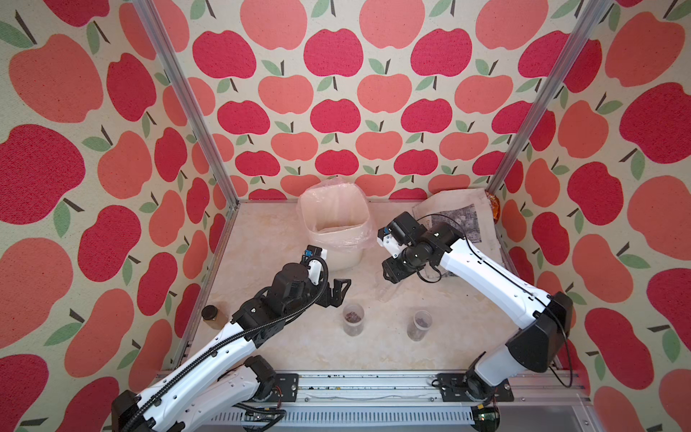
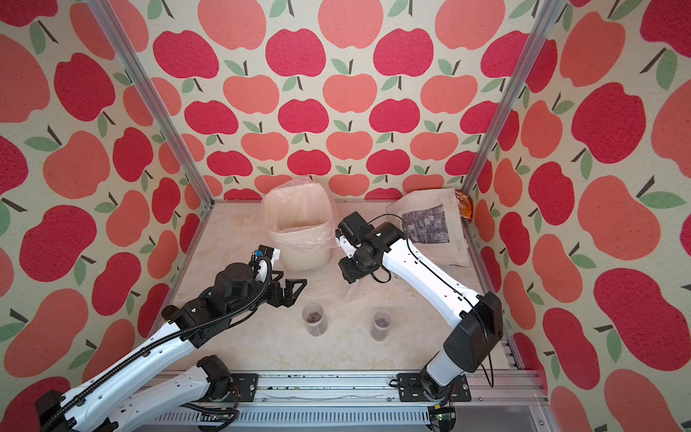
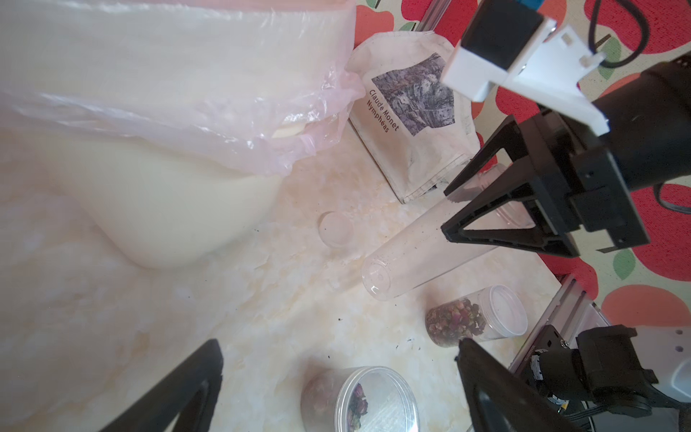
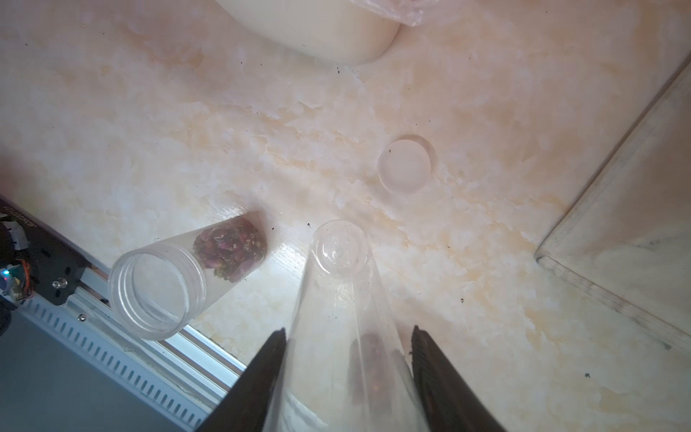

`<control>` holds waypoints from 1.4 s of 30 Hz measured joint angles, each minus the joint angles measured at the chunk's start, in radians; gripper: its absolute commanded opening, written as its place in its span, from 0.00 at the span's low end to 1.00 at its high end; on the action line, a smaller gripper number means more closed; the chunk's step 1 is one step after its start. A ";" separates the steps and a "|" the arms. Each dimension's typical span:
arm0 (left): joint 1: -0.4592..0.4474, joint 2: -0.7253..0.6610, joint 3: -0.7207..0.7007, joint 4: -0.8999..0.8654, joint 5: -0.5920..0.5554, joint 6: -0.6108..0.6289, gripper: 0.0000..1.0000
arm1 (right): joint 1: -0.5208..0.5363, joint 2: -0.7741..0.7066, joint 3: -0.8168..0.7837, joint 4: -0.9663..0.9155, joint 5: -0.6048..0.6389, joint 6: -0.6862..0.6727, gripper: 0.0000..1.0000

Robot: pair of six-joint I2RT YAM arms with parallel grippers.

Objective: Empty the moldy dried flower tea in the jars
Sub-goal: Place the jar at the center of the board.

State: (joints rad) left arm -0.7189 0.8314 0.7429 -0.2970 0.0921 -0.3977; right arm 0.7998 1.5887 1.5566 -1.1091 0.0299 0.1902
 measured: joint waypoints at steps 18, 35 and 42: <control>0.030 -0.048 -0.039 0.003 -0.006 -0.005 0.99 | 0.040 0.066 -0.084 0.075 0.107 0.001 0.30; 0.032 -0.053 -0.051 0.011 -0.006 -0.008 0.99 | 0.076 0.092 -0.099 0.104 0.112 0.002 0.60; 0.032 -0.053 -0.051 0.011 -0.006 -0.008 0.99 | 0.077 0.092 -0.100 0.105 0.107 0.010 0.79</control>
State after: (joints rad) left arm -0.6865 0.7784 0.6914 -0.2855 0.0856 -0.4057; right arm 0.8772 1.6806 1.4570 -1.0039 0.1368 0.1997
